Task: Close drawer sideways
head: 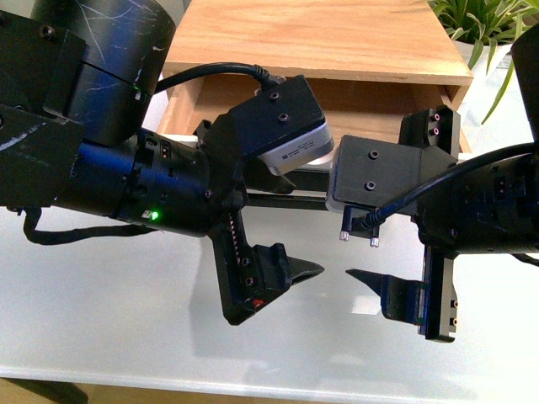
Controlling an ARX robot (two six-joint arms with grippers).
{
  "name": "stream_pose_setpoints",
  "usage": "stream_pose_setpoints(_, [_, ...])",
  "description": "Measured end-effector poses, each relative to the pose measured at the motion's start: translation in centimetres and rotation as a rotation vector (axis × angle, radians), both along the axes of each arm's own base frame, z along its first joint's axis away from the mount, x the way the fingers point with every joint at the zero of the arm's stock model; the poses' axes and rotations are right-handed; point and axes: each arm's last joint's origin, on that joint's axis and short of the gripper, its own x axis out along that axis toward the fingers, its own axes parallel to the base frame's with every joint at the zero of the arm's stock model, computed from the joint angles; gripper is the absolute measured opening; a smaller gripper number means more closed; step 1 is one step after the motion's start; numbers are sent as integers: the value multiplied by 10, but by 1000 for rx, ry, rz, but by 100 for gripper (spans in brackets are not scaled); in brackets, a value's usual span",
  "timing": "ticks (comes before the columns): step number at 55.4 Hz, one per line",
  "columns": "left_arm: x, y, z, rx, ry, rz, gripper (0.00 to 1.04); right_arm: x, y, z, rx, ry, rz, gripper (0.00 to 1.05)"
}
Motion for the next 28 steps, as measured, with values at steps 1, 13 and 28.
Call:
stream_pose_setpoints(1, [0, 0, 0, 1, -1, -1, 96, 0, 0, 0, -1, 1, 1, 96])
stream_pose_setpoints(13, [2, -2, -2, 14, 1, -6, 96, 2, 2, -4, -11, 7, 10, 96])
stream_pose_setpoints(28, [6, -6, -8, 29, -2, 1, 96, 5, 6, -14, -28, 5, -4, 96])
